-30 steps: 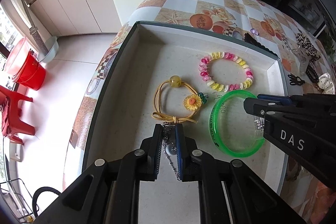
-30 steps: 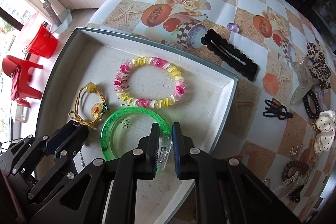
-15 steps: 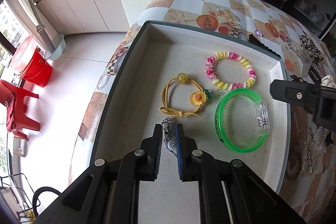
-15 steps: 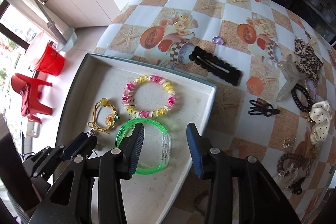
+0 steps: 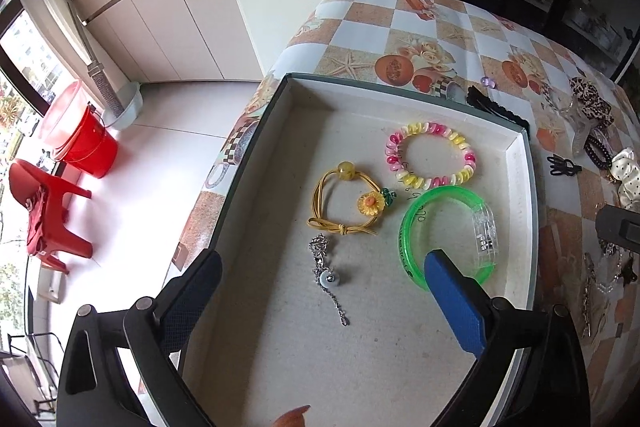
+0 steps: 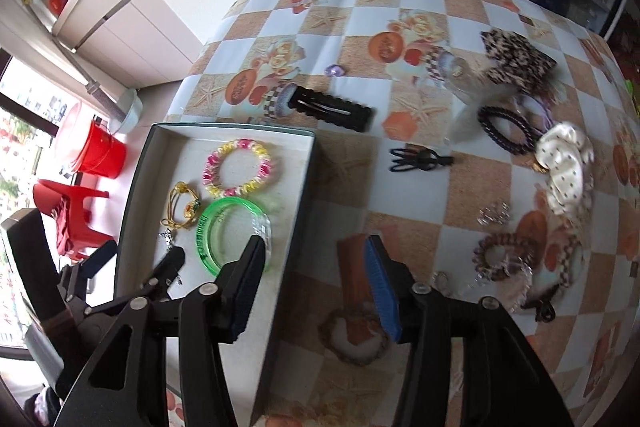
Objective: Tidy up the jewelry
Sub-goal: 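Open the right tool to drop the green bangle while the left tool releases the pendant, then move both open tools back toward the braided bracelet and black claw clip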
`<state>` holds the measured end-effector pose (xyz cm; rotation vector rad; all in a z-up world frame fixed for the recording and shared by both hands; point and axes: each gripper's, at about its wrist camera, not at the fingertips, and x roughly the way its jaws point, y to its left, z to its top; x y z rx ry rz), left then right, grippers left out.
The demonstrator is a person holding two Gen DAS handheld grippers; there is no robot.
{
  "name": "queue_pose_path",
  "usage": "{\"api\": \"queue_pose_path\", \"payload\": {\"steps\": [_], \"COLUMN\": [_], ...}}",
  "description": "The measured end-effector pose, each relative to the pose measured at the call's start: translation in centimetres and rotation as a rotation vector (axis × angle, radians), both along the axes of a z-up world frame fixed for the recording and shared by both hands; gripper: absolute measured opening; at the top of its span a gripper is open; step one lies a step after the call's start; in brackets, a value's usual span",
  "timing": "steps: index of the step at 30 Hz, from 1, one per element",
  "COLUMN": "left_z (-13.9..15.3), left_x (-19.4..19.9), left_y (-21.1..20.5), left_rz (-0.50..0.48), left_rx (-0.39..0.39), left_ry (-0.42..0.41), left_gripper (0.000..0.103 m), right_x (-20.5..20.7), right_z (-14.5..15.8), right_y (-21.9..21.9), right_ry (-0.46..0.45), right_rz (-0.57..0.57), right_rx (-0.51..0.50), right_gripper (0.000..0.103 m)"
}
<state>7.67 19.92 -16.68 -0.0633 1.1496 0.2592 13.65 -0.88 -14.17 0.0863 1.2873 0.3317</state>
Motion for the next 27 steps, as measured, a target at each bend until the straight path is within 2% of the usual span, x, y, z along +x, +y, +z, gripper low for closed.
{"api": "queue_pose_path", "payload": {"steps": [4,6,7,9,14,16,27], "left_z": [0.8,1.4,1.7,2.3,3.6,3.9,3.9], "left_x": [-0.2,-0.4,-0.5,-0.7,-1.2,-1.3,-2.0], "left_y": [-1.3,-2.3,-2.8,-3.8,-6.8,-8.2,-14.8], "left_rz": [-0.046,-0.074,-0.085,-0.104,-0.156,-0.177,-0.301], "left_rx": [0.006,0.003,0.0,-0.008,-0.044,-0.031,-0.06], "left_ry": [0.005,0.0,-0.003,-0.005,0.001,0.002,0.03], "left_gripper": [0.103,0.103,0.103,0.103,0.103,0.103,0.103], "right_x": [-0.9,-1.4,-1.6,-2.2,-3.6,-4.2,-6.2], "right_z": [-0.1,-0.2,-0.2,-0.3,-0.6,-0.9,-1.6], "right_y": [-2.8,-4.4,-5.1,-6.6,-10.0,-11.4,-17.8], "right_ry": [0.013,0.017,0.021,0.021,0.038,0.055,0.094], "right_rz": [-0.049,-0.075,-0.083,-0.105,-0.155,-0.176,-0.28], "right_rx": [0.011,0.019,0.022,0.027,0.026,0.02,-0.016], "right_gripper": [0.082,0.084,0.088,0.103,0.103,0.103,0.103]}}
